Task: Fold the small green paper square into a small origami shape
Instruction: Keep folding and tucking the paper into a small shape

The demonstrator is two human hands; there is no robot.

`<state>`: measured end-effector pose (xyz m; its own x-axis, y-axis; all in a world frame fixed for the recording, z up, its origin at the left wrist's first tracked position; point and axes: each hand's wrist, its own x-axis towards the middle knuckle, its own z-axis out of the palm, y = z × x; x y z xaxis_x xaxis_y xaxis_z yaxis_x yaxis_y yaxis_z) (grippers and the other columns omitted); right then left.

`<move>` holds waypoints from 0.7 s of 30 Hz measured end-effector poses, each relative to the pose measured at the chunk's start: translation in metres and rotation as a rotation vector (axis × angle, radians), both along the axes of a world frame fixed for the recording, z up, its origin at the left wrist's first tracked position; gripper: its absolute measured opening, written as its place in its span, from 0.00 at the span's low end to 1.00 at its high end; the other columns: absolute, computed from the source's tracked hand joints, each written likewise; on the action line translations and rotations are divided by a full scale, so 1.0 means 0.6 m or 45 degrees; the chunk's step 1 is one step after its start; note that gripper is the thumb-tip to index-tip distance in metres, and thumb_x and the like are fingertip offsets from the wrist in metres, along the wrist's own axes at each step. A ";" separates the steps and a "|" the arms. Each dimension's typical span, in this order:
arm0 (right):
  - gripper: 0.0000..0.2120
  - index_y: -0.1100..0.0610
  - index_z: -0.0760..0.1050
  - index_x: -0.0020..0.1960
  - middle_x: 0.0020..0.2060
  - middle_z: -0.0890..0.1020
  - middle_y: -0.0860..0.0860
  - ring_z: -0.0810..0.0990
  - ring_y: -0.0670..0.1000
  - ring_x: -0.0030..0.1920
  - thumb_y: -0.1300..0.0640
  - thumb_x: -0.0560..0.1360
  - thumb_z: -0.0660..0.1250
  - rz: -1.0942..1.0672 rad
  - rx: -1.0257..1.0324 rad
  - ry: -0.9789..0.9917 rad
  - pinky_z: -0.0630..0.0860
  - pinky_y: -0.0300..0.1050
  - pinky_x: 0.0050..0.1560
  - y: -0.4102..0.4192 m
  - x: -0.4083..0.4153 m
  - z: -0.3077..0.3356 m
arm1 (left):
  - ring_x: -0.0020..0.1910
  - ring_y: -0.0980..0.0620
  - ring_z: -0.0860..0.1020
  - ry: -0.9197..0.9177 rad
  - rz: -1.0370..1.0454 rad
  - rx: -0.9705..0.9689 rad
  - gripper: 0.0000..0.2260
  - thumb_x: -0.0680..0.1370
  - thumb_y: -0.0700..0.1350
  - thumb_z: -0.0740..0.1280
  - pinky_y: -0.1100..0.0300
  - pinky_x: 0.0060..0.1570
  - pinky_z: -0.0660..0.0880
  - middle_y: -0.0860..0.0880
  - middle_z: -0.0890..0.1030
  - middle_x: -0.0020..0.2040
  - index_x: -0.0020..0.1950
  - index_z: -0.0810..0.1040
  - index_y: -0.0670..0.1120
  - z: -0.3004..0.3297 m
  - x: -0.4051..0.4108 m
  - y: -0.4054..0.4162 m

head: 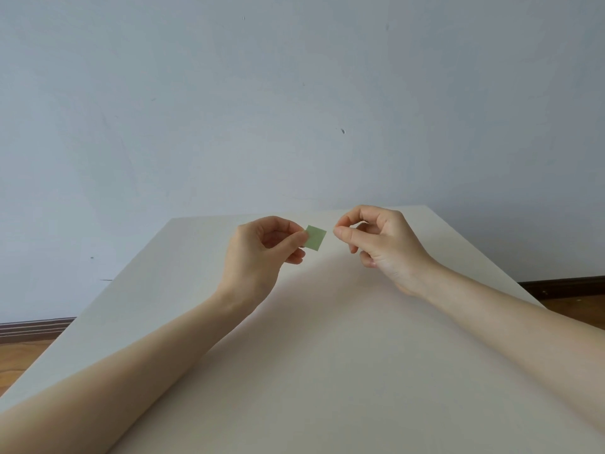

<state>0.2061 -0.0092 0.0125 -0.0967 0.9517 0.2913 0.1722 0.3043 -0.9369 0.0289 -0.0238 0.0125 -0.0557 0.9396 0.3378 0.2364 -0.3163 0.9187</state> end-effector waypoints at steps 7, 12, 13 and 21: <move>0.05 0.62 0.80 0.43 0.34 0.78 0.54 0.75 0.49 0.31 0.60 0.73 0.70 0.138 0.008 0.053 0.69 0.38 0.26 -0.006 -0.010 -0.003 | 0.34 0.51 0.83 0.020 -0.033 0.044 0.03 0.72 0.37 0.71 0.61 0.41 0.80 0.47 0.84 0.34 0.38 0.81 0.43 -0.001 0.002 -0.006; 0.04 0.65 0.79 0.44 0.35 0.81 0.56 0.81 0.51 0.34 0.63 0.73 0.69 0.175 -0.007 0.142 0.77 0.40 0.36 -0.006 -0.010 -0.002 | 0.38 0.56 0.83 0.000 0.010 0.011 0.03 0.68 0.41 0.75 0.66 0.43 0.78 0.52 0.85 0.36 0.37 0.83 0.48 0.000 0.001 -0.006; 0.04 0.65 0.79 0.44 0.35 0.81 0.56 0.81 0.51 0.35 0.63 0.73 0.69 0.178 -0.008 0.159 0.78 0.41 0.37 -0.007 -0.010 -0.001 | 0.38 0.57 0.83 -0.018 0.009 0.001 0.03 0.67 0.41 0.76 0.67 0.43 0.77 0.52 0.85 0.37 0.38 0.83 0.48 0.000 0.001 -0.006; 0.03 0.64 0.79 0.42 0.35 0.83 0.56 0.84 0.52 0.35 0.68 0.69 0.71 0.156 -0.001 0.199 0.78 0.38 0.39 -0.011 -0.012 0.000 | 0.42 0.50 0.84 -0.242 -0.089 -0.039 0.07 0.73 0.34 0.68 0.58 0.48 0.79 0.47 0.85 0.41 0.42 0.82 0.45 0.003 0.002 -0.005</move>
